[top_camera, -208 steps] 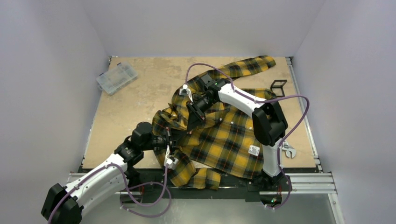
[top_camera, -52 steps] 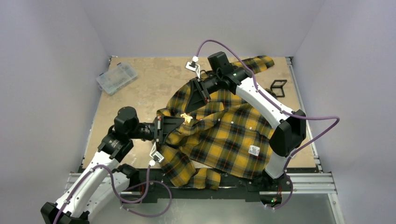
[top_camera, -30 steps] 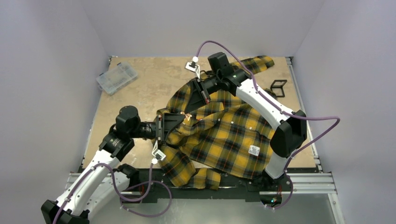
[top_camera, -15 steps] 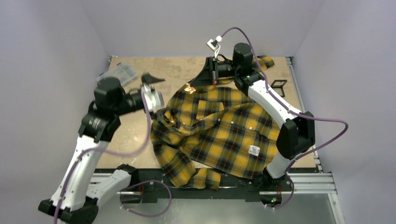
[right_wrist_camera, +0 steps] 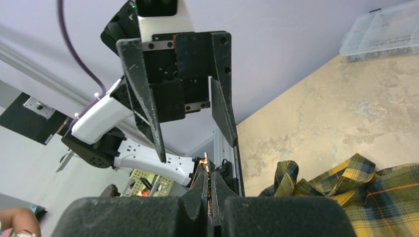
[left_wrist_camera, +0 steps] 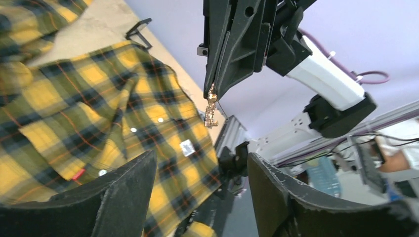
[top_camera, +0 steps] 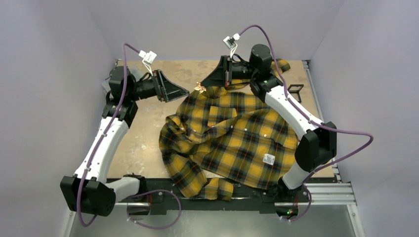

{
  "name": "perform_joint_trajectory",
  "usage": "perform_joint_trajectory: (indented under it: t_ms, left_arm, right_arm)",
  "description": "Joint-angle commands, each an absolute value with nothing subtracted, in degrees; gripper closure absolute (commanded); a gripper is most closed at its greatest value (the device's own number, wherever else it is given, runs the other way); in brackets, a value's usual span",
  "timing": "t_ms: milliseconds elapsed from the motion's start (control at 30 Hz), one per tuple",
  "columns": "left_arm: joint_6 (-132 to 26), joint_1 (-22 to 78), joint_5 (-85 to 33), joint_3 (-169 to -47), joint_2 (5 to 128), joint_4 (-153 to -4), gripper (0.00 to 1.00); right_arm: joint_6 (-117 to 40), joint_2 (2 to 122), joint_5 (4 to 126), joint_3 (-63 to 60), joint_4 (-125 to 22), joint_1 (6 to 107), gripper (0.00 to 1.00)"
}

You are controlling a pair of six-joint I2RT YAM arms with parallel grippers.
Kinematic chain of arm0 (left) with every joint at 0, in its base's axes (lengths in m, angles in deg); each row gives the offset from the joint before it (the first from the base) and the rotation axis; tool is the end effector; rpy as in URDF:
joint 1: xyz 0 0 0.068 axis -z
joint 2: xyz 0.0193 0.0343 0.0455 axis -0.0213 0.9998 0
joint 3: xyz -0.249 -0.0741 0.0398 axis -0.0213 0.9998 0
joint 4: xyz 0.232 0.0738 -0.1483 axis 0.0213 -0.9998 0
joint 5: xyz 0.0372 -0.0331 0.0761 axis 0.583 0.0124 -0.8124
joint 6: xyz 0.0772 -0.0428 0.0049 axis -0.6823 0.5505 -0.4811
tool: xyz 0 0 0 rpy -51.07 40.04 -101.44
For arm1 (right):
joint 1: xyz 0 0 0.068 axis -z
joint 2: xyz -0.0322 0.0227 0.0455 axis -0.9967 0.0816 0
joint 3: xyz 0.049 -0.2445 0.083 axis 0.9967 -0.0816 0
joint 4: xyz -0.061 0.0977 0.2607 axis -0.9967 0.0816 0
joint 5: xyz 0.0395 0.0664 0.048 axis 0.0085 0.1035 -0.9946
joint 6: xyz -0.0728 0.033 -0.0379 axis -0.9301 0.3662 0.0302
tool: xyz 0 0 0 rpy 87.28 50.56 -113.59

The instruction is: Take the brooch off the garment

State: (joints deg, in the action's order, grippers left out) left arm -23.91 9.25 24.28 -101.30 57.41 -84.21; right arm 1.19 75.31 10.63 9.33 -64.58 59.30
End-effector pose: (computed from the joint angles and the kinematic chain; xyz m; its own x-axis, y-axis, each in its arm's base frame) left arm 0.2918 -0.1089 0.3918 -0.6608 -0.2508 -0.7074 0.6389 0.3064 -0.7056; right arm 0.3516 0.2492 0.3969 -0.6716 0.0440 -0.7396 -0.7405 -0.0062 0.6720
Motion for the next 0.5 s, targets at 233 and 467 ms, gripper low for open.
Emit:
perform_joint_trajectory:
  t_ms: [233, 467]
  left_arm:
    - [-11.9, 11.5, 24.5, -101.1, 59.5, -73.9, 0.47]
    - [-14.9, 14.6, 22.1, -102.5, 60.1, -76.3, 0.45]
  right_arm:
    - [2.3, 70.8, 13.5, 7.3, -65.7, 59.2, 1.0]
    - [2.1, 69.7, 13.6, 6.5, -64.8, 59.2, 1.0]
